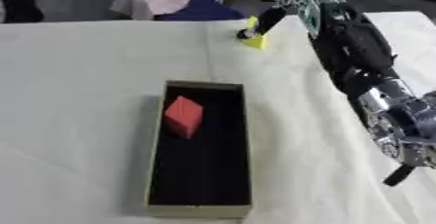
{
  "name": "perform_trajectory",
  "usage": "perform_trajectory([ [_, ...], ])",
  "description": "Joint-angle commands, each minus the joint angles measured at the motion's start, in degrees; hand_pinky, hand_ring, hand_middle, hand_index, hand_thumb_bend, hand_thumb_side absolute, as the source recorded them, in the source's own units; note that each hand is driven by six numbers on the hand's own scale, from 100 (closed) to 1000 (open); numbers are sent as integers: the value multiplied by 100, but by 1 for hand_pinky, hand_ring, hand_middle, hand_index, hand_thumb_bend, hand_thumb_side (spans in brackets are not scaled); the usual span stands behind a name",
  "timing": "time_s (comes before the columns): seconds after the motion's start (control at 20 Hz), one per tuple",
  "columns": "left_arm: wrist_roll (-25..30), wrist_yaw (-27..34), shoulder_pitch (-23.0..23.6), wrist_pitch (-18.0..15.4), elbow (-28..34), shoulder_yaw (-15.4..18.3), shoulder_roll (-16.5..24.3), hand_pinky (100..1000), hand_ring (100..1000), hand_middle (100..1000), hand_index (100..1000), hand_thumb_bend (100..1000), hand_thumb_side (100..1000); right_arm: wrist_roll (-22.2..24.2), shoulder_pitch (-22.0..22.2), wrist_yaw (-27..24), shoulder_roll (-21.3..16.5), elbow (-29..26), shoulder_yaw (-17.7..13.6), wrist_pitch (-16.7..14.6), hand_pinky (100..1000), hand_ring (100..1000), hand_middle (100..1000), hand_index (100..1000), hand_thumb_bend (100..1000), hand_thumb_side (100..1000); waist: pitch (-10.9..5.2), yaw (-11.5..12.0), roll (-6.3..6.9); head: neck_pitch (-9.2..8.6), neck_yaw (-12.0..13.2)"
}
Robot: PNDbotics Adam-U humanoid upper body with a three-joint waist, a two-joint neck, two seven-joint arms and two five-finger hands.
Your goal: Pick up objects on the table and place them in the box.
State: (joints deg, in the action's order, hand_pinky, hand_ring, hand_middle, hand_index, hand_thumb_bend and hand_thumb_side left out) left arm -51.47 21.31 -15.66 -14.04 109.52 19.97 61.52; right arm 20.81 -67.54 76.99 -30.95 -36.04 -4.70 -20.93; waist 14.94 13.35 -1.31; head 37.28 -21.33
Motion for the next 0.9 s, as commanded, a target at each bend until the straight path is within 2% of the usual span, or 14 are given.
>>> perform_trajectory([
  [0.05,-49,-41,-29,-29,51,58,164,833,908,927,909,366,891,-72,-167,121,-73,42,-138,240,877,846,810,946,492,635,-77,11,43,-73,-40],
  [0.35,-49,-55,-3,-27,56,72,154,833,907,926,903,364,893,-114,-212,148,-102,192,-335,593,872,836,804,945,452,634,-29,35,41,-130,-72],
  [0.6,-49,-68,20,-21,66,80,141,833,907,925,898,361,895,-161,-242,3,-154,218,-509,886,867,827,796,941,363,637,22,59,45,-194,-109],
  [0.9,-49,-68,19,-19,80,74,136,833,907,926,893,357,899,67,-231,-221,-198,364,-587,1088,855,813,786,942,336,675,72,68,54,-237,-142],
])
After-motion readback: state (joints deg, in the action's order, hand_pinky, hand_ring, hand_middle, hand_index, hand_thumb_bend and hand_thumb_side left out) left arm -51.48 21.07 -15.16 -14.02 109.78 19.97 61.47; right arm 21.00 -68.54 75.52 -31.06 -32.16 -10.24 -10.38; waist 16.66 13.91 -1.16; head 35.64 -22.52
